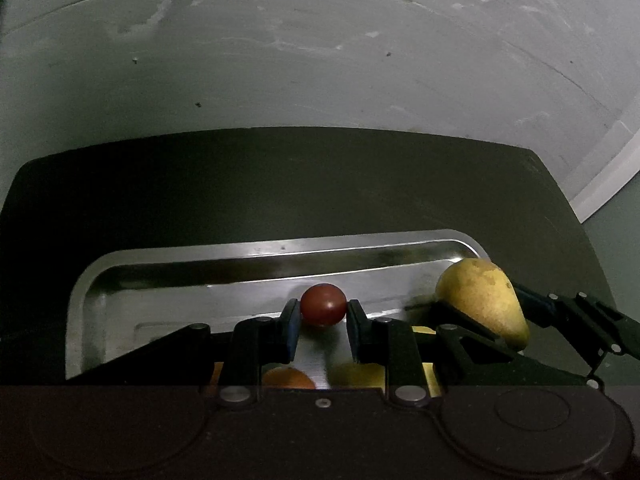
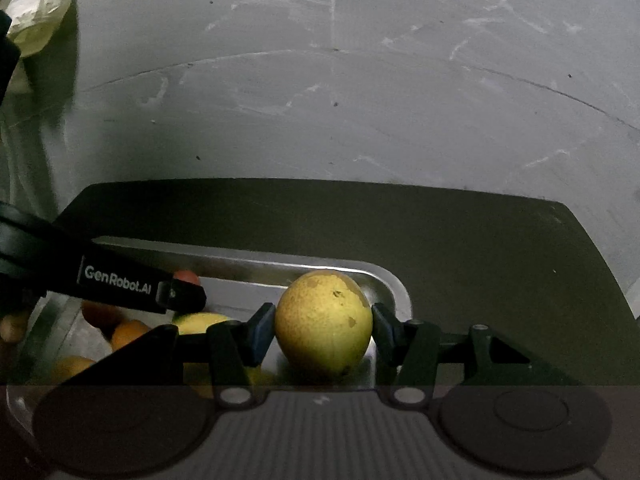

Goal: Organize fruits
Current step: 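Lift the pear with the right tool and carry it over the tray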

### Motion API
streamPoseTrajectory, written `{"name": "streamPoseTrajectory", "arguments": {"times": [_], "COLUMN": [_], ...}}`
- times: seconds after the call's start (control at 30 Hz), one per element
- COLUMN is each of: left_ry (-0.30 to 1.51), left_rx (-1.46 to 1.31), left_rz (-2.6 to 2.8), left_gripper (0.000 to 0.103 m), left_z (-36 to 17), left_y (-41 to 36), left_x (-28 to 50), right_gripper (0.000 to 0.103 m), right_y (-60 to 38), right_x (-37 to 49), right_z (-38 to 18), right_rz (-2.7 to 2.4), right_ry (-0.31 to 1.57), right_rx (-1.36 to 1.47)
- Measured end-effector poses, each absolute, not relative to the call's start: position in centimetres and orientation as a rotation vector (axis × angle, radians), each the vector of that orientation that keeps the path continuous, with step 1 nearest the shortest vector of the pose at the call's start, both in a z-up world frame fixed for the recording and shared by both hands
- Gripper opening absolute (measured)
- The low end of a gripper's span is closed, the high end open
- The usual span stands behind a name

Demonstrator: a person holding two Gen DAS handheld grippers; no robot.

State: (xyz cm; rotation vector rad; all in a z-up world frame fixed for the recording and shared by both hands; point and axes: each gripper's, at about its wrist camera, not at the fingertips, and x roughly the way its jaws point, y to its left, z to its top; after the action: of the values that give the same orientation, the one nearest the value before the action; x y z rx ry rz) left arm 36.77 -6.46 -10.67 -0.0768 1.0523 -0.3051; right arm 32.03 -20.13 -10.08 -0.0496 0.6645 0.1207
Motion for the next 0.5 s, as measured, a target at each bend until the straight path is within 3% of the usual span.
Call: {"name": "streamPoseTrajectory", "arguments": {"times": [0.5], "left_ry": [1.054], "left_rx": [-0.047], "left_rz": [-0.33], "left_gripper": [0.026], "left_z": [-10.9], "left_y": [-8.7], "left_x": [37.7], "right_gripper": [0.057], "right_y": [-21.4], "right_x": [30.8], "right_z": [-11.0], "right_rz": [0.091], "right_ry": [0.677], "right_rx": [-0.013]}}
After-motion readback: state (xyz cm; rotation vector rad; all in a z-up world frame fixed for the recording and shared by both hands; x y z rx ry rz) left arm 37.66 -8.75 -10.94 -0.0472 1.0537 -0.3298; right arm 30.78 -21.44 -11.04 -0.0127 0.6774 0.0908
